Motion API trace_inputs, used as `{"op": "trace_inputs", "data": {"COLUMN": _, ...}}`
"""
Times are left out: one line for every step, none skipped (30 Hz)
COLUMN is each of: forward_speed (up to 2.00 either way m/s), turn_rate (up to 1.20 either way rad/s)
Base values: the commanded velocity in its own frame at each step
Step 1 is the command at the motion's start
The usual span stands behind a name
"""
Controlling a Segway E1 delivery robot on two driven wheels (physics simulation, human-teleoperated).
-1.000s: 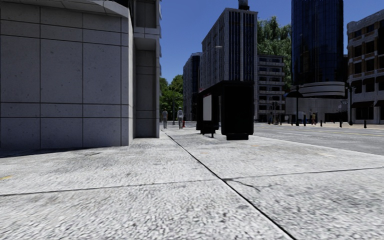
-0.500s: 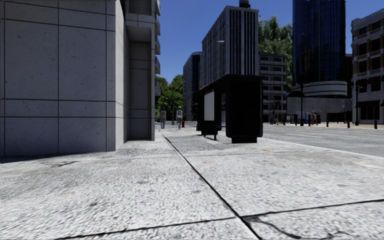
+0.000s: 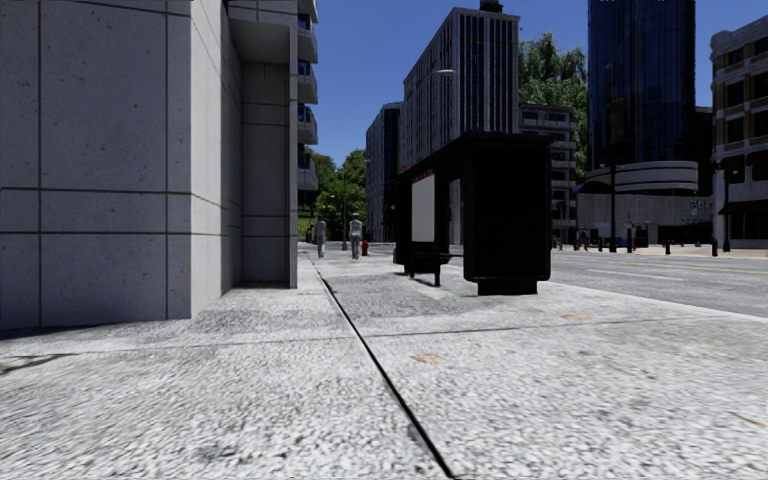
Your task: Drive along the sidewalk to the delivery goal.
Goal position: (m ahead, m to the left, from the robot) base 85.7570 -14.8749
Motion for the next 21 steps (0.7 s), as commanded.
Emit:
{"op": "trace_inputs", "data": {"forward_speed": 2.0, "turn_rate": 0.0}}
{"op": "trace_inputs", "data": {"forward_speed": 2.0, "turn_rate": 0.0}}
{"op": "trace_inputs", "data": {"forward_speed": 2.0, "turn_rate": 0.0}}
{"op": "trace_inputs", "data": {"forward_speed": 2.0, "turn_rate": 0.0}}
{"op": "trace_inputs", "data": {"forward_speed": 2.0, "turn_rate": 0.0}}
{"op": "trace_inputs", "data": {"forward_speed": 2.0, "turn_rate": 0.0}}
{"op": "trace_inputs", "data": {"forward_speed": 2.0, "turn_rate": 0.0}}
{"op": "trace_inputs", "data": {"forward_speed": 2.0, "turn_rate": 0.0}}
{"op": "trace_inputs", "data": {"forward_speed": 2.0, "turn_rate": 0.0}}
{"op": "trace_inputs", "data": {"forward_speed": 2.0, "turn_rate": 0.0}}
{"op": "trace_inputs", "data": {"forward_speed": 2.0, "turn_rate": 0.0}}
{"op": "trace_inputs", "data": {"forward_speed": 2.0, "turn_rate": 0.0}}
{"op": "trace_inputs", "data": {"forward_speed": 2.0, "turn_rate": 0.0}}
{"op": "trace_inputs", "data": {"forward_speed": 2.0, "turn_rate": 0.0}}
{"op": "trace_inputs", "data": {"forward_speed": 2.0, "turn_rate": 0.0}}
{"op": "trace_inputs", "data": {"forward_speed": 2.0, "turn_rate": 0.0}}
{"op": "trace_inputs", "data": {"forward_speed": 2.0, "turn_rate": 0.0}}
{"op": "trace_inputs", "data": {"forward_speed": 2.0, "turn_rate": 0.0}}
{"op": "trace_inputs", "data": {"forward_speed": 2.0, "turn_rate": 0.0}}
{"op": "trace_inputs", "data": {"forward_speed": 2.0, "turn_rate": 0.0}}
{"op": "trace_inputs", "data": {"forward_speed": 2.0, "turn_rate": 0.0}}
